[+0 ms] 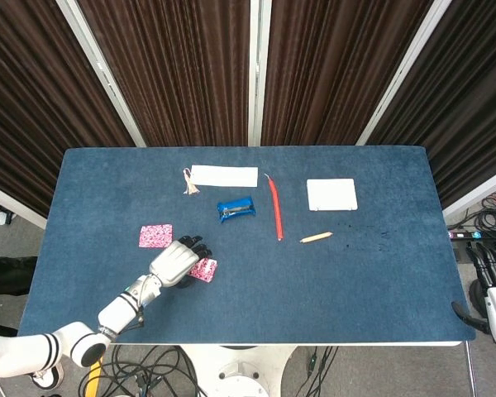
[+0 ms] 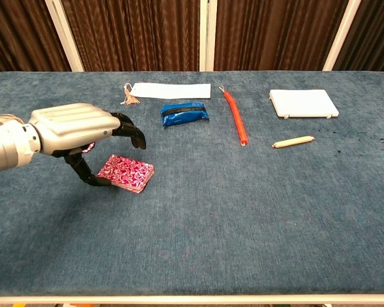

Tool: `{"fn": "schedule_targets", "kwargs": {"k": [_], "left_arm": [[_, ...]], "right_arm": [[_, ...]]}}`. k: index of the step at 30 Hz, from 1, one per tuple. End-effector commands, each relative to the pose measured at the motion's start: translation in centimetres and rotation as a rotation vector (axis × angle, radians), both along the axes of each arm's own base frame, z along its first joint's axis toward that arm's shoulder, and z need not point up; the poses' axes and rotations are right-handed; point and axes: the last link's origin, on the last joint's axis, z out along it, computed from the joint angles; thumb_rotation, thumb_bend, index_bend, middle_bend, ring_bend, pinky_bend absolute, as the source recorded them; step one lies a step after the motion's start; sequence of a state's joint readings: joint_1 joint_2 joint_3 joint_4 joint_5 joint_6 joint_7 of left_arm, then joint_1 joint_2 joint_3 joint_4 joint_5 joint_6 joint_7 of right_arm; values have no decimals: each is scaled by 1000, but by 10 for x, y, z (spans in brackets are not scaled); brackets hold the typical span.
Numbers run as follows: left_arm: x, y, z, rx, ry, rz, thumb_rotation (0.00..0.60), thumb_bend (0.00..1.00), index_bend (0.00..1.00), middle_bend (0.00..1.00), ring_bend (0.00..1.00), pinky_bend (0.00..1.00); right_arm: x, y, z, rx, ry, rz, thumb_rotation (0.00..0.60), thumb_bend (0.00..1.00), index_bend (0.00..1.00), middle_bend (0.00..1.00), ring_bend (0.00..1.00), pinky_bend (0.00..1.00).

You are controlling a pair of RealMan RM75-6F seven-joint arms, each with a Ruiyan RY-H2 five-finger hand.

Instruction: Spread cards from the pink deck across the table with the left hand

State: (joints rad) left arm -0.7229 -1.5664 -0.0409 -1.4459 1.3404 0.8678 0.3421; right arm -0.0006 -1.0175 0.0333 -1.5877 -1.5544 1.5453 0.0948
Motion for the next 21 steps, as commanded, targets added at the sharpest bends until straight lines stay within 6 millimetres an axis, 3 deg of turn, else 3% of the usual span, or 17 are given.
{"fn": "schedule_targets", "kwargs": {"k": [1,7,21], "left_arm": [[-1,3,-7,-3,7,21,600,205,229,244,95,221],[-5,5,-16,-12,15,54,600,205,230,259,95,224],[-5,7,-15,2,19,33,600,205,252,300,96,226]], "right_arm": [[0,0,0,0,2,4,600,105,0,0,0,0],[1,1,0,-3,6,8,600,104,0,0,0,0],[0,1,0,-6,7,4,600,104,0,0,0,0]]}}
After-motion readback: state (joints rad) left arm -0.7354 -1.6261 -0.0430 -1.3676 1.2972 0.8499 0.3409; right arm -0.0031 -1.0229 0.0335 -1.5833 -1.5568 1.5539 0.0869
